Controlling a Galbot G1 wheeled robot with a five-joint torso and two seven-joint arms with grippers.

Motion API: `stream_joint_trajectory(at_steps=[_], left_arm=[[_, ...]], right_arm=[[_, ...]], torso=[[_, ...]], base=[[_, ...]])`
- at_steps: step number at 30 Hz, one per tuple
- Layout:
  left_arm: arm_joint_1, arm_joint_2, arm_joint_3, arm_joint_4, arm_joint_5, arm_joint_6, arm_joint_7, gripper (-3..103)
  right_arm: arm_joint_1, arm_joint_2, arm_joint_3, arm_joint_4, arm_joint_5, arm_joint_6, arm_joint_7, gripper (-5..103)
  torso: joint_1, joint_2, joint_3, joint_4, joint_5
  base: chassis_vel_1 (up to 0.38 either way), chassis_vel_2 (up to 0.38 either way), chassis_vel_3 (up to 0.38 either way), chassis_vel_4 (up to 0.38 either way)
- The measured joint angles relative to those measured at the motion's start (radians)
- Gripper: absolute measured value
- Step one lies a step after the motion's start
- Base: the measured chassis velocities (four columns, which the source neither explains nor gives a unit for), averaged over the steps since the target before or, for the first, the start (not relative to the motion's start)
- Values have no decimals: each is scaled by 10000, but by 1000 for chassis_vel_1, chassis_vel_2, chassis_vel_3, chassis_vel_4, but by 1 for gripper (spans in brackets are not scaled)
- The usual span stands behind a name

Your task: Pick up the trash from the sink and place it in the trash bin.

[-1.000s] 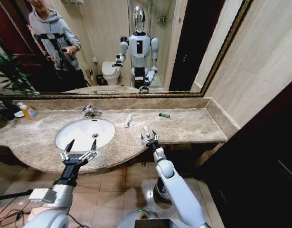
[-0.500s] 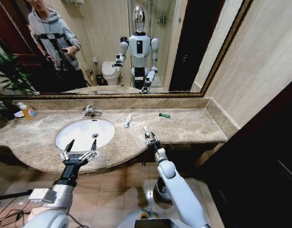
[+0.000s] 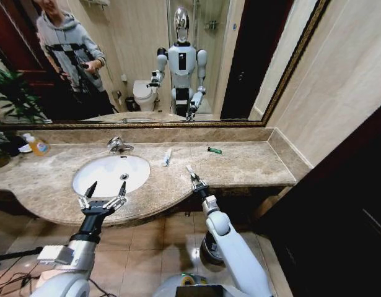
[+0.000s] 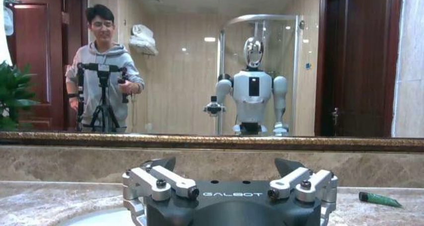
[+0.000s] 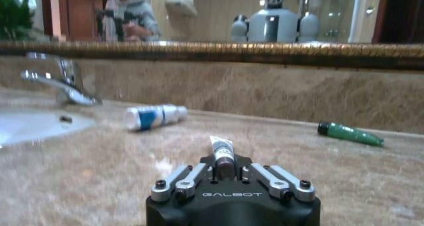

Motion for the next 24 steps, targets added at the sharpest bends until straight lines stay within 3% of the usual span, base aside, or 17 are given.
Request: stream_joint_trajectory(at_steps=[5, 11, 14, 24], left_arm=[[0, 0, 0, 0, 0, 0, 0, 100], [0, 1, 0, 0, 0, 1, 4, 100], [1, 0, 0, 0, 0, 0, 2, 100], [0, 0, 0, 0, 0, 0, 0, 100]], right_arm=[[-515, -143, 275, 865, 271, 132, -74, 18], [-2318, -422, 1197, 3164, 619, 83, -211, 18], [-3732, -423, 2093, 4073, 685, 457, -608, 18], [-6757, -31, 2682, 4271, 732, 1842, -766, 18]], torso=[[0, 0, 0, 2, 1], [-1, 1, -1, 0, 2], [-1, 2, -1, -2, -1], [-2, 3, -2, -1, -1]], base=[[0, 0, 0, 0], [0, 0, 0, 0], [0, 0, 0, 0], [0, 0, 0, 0]])
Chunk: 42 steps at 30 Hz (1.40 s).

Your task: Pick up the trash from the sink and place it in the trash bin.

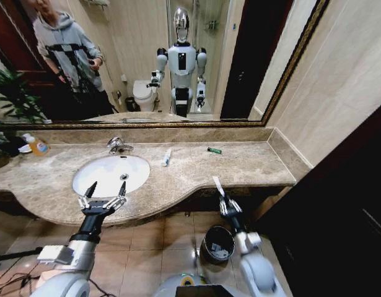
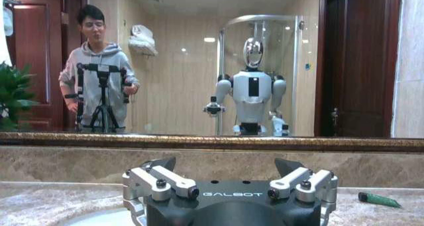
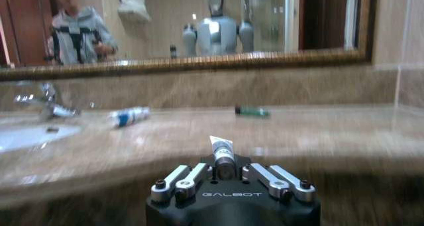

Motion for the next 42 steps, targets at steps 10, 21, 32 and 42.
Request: stream_joint_trajectory(at_steps=[10, 21, 32, 42], left_arm=[[0, 0, -1, 0, 0, 0, -1, 100], [1, 1, 0, 0, 0, 0, 1, 100], [0, 0, -1, 0, 0, 0, -1, 100], [0, 0, 0, 0, 0, 0, 0, 100]], right_arm=[[-853, 319, -245, -1789, -964, 1363, 241, 18], [1008, 327, -343, -6158, -1117, 1492, 292, 18], [3205, 185, -74, -10183, -2355, 2531, 572, 18], [5272, 318, -195, -12948, -1732, 2214, 123, 18]], torso=[[0, 0, 0, 1, -1], [1, -2, 2, 2, 2], [2, -2, 2, 2, 0], [2, -2, 2, 3, 1]], base=[[0, 0, 0, 0], [0, 0, 0, 0], [0, 0, 0, 0], [0, 0, 0, 0]])
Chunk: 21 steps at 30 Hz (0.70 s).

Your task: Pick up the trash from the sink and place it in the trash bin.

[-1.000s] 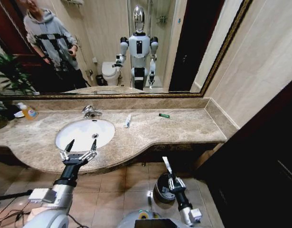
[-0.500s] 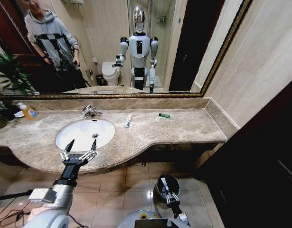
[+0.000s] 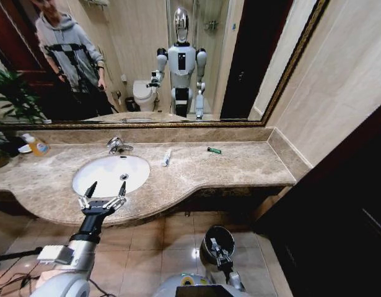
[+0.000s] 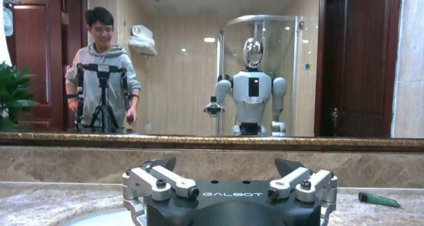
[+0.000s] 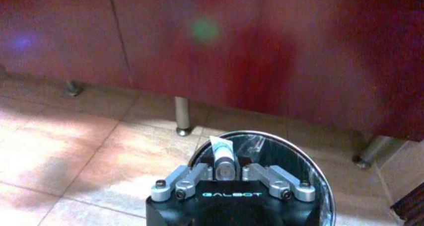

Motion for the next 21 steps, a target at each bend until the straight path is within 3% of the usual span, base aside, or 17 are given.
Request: stream_joint_trajectory(at_steps=[2, 8, 12, 18, 21], left_arm=[[0, 0, -1, 0, 0, 0, 0, 100], [0, 0, -1, 0, 0, 0, 1, 100], [0, 0, -1, 0, 0, 0, 1, 100], [-1, 0, -1, 0, 0, 0, 1, 100], [-1, 0, 0, 0, 0, 0, 0, 100]], right_arm=[[885, -26, 36, -1311, 312, -11, -143, 18], [1917, -180, 94, -2781, 1191, -546, -760, 18], [2093, -176, 94, -2815, 1734, -939, -876, 18], [2267, -181, 117, -3083, 1718, -1074, -904, 18], [2153, -176, 47, -2903, 1583, -1226, -546, 16]], torso=[[1, 0, 0, -2, 0], [1, 0, 1, -2, 0], [1, 0, 0, -1, 0], [0, 0, 0, -1, -1], [0, 0, -1, -2, 0]], base=[[0, 0, 0, 0], [0, 0, 0, 0], [0, 0, 0, 0], [0, 0, 0, 0], [0, 0, 0, 0]])
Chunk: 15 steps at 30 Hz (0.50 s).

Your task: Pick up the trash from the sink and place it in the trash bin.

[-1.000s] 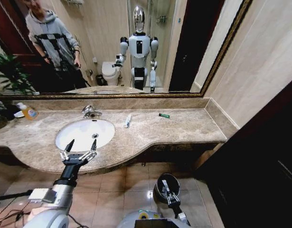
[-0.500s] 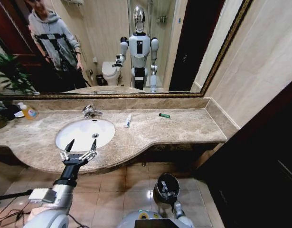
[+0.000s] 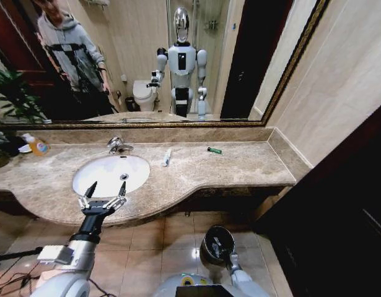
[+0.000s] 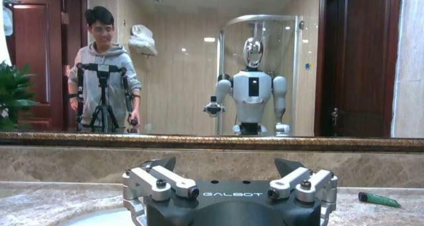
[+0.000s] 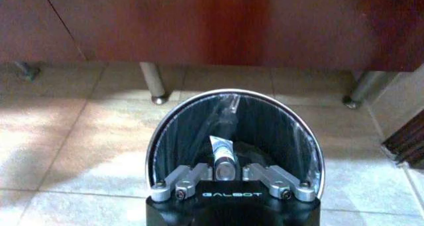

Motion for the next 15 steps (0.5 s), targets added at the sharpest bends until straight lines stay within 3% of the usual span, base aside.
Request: stream_joint_trajectory(at_steps=[2, 3, 5, 7, 11, 14, 15], left_arm=[[0, 0, 0, 0, 0, 0, 0, 100], [0, 0, 0, 0, 0, 0, 0, 100], [0, 0, 0, 0, 0, 0, 0, 100], [0, 0, 0, 0, 0, 0, 0, 100], [0, 0, 0, 0, 0, 0, 0, 100], [0, 0, 0, 0, 0, 0, 0, 100], [0, 0, 0, 0, 0, 0, 0, 100]], right_arm=[[-31, 2, -4, 62, -15, -107, 81, 16], [-98, 7, -8, 200, -10, -290, 204, 27], [-135, 11, -12, 265, -6, -363, 276, 27], [-233, 15, -16, 391, -3, -429, 435, 38], [-302, 15, -14, 448, -4, -399, 499, 48], [-559, -27, 14, 821, 16, -397, 467, 65], [-559, -27, 14, 821, 16, -397, 467, 65]], torso=[[0, 0, 0, 0, 0], [0, 0, 0, 0, 0], [0, 0, 0, 0, 0], [0, 0, 0, 0, 0], [0, 0, 0, 0, 0], [0, 0, 0, 1, 1], [0, 0, 0, 1, 1]], base=[[0, 0, 0, 0], [0, 0, 0, 0], [0, 0, 0, 0], [0, 0, 0, 0], [0, 0, 0, 0], [0, 0, 0, 0], [0, 0, 0, 0]])
